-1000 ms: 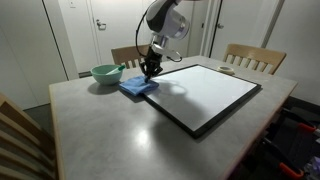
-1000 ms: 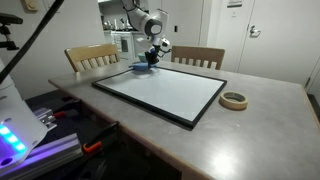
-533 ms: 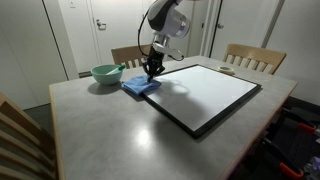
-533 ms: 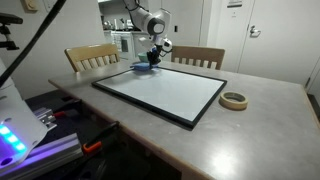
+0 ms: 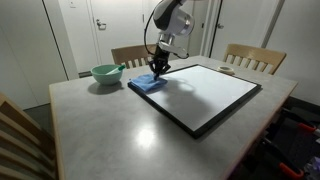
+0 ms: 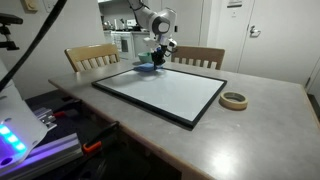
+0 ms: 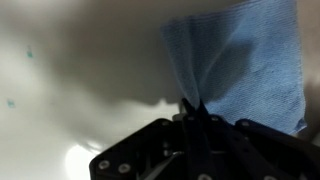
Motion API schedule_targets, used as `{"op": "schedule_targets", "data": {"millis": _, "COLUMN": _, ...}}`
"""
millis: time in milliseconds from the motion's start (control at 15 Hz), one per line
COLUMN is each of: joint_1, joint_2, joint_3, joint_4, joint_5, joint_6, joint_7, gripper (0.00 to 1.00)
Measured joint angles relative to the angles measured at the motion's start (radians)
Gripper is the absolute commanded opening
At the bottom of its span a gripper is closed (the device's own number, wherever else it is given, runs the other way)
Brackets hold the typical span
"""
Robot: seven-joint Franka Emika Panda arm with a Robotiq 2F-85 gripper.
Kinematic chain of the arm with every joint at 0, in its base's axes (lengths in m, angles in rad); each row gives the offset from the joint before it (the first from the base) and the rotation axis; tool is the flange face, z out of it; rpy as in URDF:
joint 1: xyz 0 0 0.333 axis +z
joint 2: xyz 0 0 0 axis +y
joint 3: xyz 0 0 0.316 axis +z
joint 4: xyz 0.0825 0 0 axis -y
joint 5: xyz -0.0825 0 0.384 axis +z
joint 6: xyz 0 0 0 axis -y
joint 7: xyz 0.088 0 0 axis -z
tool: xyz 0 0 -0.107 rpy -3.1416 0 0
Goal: Use the blue cloth to wipe the board
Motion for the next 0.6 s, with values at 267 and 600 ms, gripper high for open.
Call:
{"op": "schedule_targets", "data": {"millis": 267, "joint_1": -0.023, "joint_2": -0.011, "joint_3": -0.023, "joint_4": -0.009, "joint_5": -0.005, "joint_6": -0.026, "joint_7": -0.017, "gripper": 0.01}}
{"op": "schedule_targets", "data": {"millis": 600, "joint_1": -0.059, "joint_2": -0.022, "joint_3": -0.032, "joint_4": -0.018, "joint_5": -0.025, "joint_6": -0.085, "joint_7": -0.106, "gripper": 0.01}}
